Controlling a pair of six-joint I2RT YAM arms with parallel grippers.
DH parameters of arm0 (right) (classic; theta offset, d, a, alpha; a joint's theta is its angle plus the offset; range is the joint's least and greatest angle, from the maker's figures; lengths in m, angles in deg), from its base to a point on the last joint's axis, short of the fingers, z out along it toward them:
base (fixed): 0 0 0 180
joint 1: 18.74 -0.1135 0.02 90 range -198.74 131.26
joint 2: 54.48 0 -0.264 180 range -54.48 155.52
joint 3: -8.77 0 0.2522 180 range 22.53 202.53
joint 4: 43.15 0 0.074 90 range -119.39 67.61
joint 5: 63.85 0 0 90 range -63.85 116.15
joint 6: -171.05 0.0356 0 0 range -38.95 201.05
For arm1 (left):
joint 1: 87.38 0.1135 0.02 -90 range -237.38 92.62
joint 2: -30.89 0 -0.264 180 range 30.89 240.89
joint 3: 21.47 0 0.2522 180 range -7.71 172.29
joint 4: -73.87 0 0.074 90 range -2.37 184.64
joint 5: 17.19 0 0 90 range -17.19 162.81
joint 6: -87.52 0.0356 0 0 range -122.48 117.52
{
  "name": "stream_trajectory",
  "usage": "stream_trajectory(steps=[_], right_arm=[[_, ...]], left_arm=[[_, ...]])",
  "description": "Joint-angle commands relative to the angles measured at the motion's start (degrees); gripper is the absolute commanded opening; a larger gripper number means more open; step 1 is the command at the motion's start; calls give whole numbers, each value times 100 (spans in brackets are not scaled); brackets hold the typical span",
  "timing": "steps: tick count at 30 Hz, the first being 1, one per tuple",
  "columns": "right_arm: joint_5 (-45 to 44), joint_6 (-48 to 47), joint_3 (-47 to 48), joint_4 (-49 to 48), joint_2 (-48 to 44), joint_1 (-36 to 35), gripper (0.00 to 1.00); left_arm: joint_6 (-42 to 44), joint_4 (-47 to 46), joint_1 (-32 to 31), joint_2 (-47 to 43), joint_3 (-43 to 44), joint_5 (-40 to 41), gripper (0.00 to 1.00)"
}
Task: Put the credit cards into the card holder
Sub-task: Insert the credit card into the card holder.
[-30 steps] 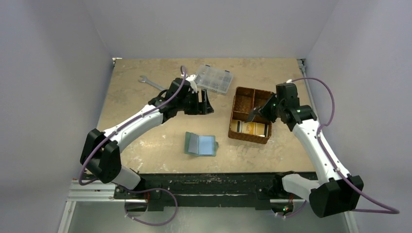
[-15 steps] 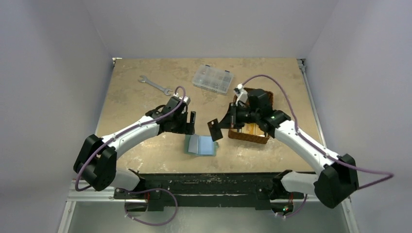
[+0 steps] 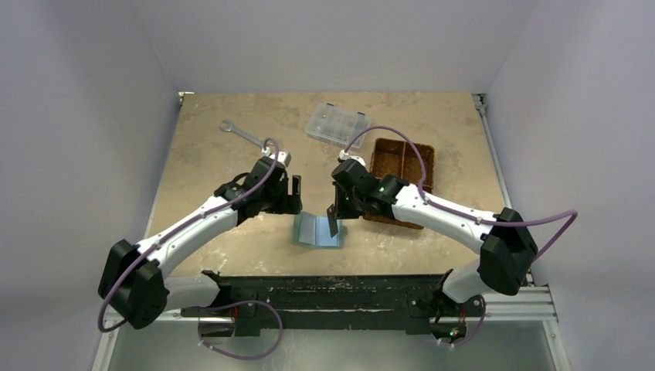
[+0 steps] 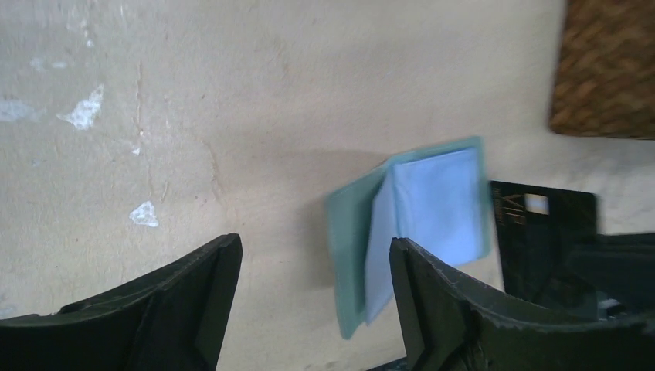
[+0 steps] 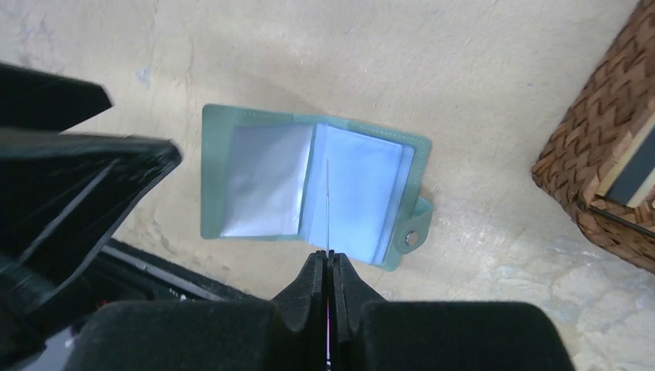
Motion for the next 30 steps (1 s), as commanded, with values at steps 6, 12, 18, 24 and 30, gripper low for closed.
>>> stream_trajectory(steps=[6,12,18,24,30], right_arm=[[1169,-785,-491,-1856,-764,-126,0],[3095,-636,-1180,-3073,-1487,857,0],[3908,35,-1225,-4111,-1854,1021,0],[4296,808,-1363,-5194,-1944,1019,0],[4247,1371,-1435,-6022,-1822,1020,0]], left_arm=[[-809,-922,23,-1087,174,-1811,71],[-877,-1456,29,-2412,7,-1616,83],[-1428,-2634,25,-2892,-445,-2534,86],[-1684,-3508,25,-3215,-837,-2665,87],[-2079,-4227,25,-3086,-1162,-2772,75]])
